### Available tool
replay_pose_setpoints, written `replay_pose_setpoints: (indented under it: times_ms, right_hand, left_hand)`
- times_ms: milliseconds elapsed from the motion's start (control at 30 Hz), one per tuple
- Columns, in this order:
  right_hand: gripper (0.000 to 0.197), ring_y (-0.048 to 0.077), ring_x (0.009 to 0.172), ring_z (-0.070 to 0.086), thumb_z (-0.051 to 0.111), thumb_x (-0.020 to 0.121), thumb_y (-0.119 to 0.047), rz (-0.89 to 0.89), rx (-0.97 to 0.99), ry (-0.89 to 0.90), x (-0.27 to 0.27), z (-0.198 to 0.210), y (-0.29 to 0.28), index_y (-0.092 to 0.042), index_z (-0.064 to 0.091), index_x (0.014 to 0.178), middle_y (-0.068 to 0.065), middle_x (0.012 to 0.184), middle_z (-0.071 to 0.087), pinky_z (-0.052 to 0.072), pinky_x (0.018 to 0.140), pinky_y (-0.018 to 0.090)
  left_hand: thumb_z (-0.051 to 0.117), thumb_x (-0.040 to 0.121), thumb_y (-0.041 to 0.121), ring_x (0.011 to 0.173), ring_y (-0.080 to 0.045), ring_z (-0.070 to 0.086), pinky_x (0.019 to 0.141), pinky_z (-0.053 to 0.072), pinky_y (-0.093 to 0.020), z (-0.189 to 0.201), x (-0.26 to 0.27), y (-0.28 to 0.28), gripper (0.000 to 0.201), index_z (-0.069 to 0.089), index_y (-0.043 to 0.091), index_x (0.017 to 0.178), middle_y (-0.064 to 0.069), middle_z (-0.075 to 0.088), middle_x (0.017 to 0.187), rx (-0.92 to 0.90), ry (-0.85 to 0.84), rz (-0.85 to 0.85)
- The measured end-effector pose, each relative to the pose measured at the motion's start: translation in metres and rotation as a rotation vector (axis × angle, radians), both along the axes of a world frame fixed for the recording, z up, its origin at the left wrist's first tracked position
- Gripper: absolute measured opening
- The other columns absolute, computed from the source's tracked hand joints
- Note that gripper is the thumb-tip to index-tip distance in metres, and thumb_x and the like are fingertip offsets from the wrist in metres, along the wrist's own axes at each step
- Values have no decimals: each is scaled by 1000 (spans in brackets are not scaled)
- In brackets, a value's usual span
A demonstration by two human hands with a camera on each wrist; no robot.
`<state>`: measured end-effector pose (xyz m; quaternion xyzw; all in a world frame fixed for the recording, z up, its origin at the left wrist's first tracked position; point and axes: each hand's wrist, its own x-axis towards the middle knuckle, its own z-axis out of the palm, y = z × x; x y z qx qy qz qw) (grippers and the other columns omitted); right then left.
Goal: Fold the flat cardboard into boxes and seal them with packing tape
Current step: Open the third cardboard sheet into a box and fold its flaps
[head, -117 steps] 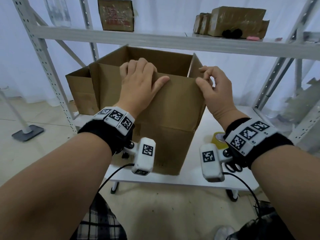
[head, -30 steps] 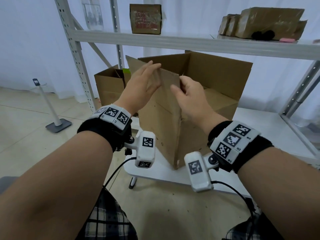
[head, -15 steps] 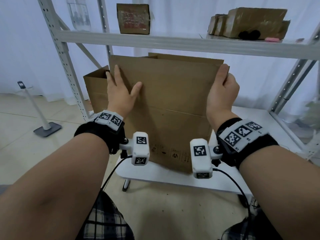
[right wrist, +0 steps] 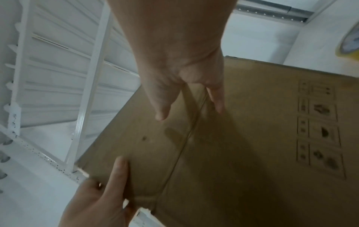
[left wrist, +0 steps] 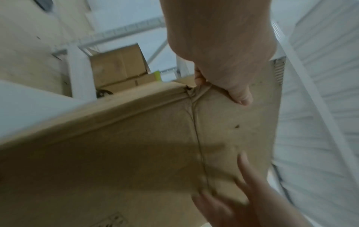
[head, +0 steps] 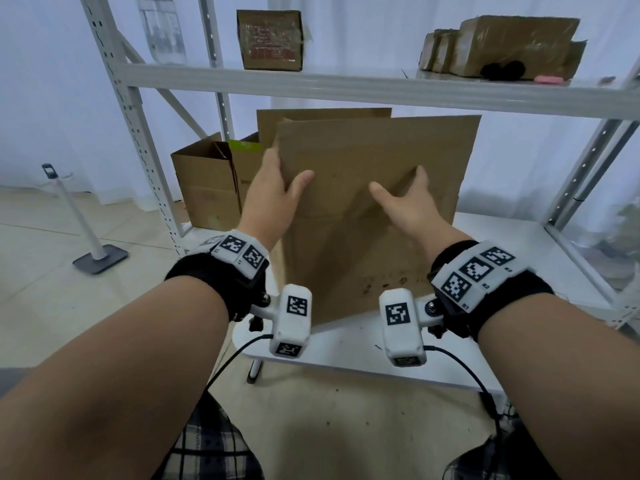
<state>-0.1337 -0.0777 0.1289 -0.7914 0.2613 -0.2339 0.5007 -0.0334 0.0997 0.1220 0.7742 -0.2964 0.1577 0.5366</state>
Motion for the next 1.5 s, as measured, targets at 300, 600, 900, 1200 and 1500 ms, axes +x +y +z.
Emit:
replay_pose_setpoints:
  times_ms: [300, 600, 900, 1200, 1500]
  right_hand:
    - [135, 24, 150, -5, 69, 62, -74, 240, -83, 37, -8, 10, 6, -33, -27, 147, 6, 161, -21, 8, 119, 46]
    - [76, 32, 106, 57, 43, 88, -17, -122, -300, -121, -3, 2, 6, -19, 5, 153, 18, 140, 48, 44, 82, 34]
    - [58, 6, 82, 55, 39, 92, -8, -267, -227, -250, -22, -9, -36, -16, 32, 149, -19, 100, 56, 48, 84, 27]
    - [60, 9, 107, 52, 47, 97, -19, -101, -128, -204, -8, -35, -50, -30, 26, 152, -7, 133, 53, 44, 91, 25]
    - [54, 13, 127, 46, 49, 99, -32, -63, -144, -202, 3, -33, -46, -27, 30, 150, -5, 142, 46, 39, 104, 29]
  left_hand:
    - [55, 91, 5, 117, -14, 54, 99, 38, -18, 5, -31, -25, 47, 47, 13, 136, -1, 58, 128, 572, -137, -473]
    - [50, 98, 28, 143, -22, 25, 115, 18, -30, -17, -3, -24, 57, 27, 16, 150, -6, 28, 156, 701, -244, -133]
    - [34, 93, 63, 149, -24, 0, 119, -1, -42, -40, 10, -43, 79, 5, 22, 154, -9, -2, 162, 893, -323, -6]
    - [14, 97, 59, 110, -23, 57, 100, 34, -43, -48, 15, -69, 63, 59, 18, 113, -4, 64, 114, 993, -291, -108]
    - [26, 99, 54, 143, -25, 26, 117, 14, -43, -52, 18, -57, 61, 40, 16, 144, -8, 34, 153, 880, -330, -81]
